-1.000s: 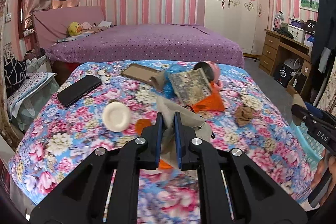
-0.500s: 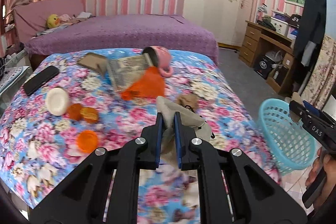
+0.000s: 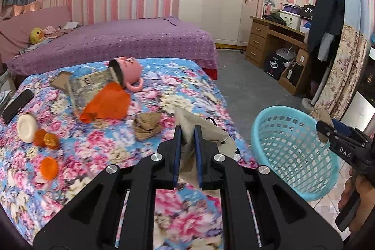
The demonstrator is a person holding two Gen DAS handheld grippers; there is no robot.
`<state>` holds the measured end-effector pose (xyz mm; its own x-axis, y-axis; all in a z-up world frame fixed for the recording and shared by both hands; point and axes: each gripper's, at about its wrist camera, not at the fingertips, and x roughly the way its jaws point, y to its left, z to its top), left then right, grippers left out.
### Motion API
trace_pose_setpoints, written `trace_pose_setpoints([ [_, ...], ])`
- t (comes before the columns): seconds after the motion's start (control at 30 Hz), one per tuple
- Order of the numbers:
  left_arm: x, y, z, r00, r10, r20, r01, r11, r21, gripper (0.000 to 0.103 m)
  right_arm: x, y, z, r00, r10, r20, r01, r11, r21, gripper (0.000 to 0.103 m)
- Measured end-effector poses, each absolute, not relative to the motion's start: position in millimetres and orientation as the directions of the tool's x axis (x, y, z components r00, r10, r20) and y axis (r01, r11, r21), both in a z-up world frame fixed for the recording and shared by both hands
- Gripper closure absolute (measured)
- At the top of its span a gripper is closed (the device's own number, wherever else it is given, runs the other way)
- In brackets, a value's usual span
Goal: Collect trash
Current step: 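Carry both items to the blue basket and open both tools over it, then move both open tools back over the bed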
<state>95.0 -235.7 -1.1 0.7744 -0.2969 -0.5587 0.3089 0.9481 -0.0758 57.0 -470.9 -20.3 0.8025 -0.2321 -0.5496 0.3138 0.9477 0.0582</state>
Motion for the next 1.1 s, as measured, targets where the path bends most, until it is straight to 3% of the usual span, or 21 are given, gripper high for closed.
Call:
trace_pose_setpoints([
  [0.37, 108, -280, -11, 0.732, -0.383, -0.563, 0.383, 0.915, -0.124, 0.093, 46, -511, -35, 0.775, -0.267, -0.572, 0.382, 0.920, 0.089, 0.045],
  [0.77, 112, -357, -31, 0.663, -0.462, -0.589, 0.514, 0.853, -0.091, 0.092, 40, -523, -38, 0.768, -0.298, -0.567, 0.421, 0.902, 0.097, 0.045],
  [0.83, 115, -366, -35, 0.658, -0.466, -0.591, 0.526, 0.847, -0.081, 0.088, 42, -524, -39, 0.766, -0.300, -0.568, 0.424, 0.901, 0.095, 0.045],
  [0.93, 118, -368, -38, 0.657, -0.471, -0.589, 0.534, 0.842, -0.078, 0.059, 42, -525, -40, 0.767, -0.301, -0.567, 0.426, 0.900, 0.098, 0.045],
  [1.0, 120, -365, -38, 0.667, -0.462, -0.584, 0.525, 0.848, -0.071, 0.034, 42, -525, -40, 0.767, -0.302, -0.566, 0.425, 0.900, 0.097, 0.045],
  [1.1, 121, -357, -36, 0.689, -0.446, -0.571, 0.507, 0.860, -0.059, 0.021, 43, -524, -41, 0.767, -0.301, -0.567, 0.424, 0.900, 0.096, 0.045],
])
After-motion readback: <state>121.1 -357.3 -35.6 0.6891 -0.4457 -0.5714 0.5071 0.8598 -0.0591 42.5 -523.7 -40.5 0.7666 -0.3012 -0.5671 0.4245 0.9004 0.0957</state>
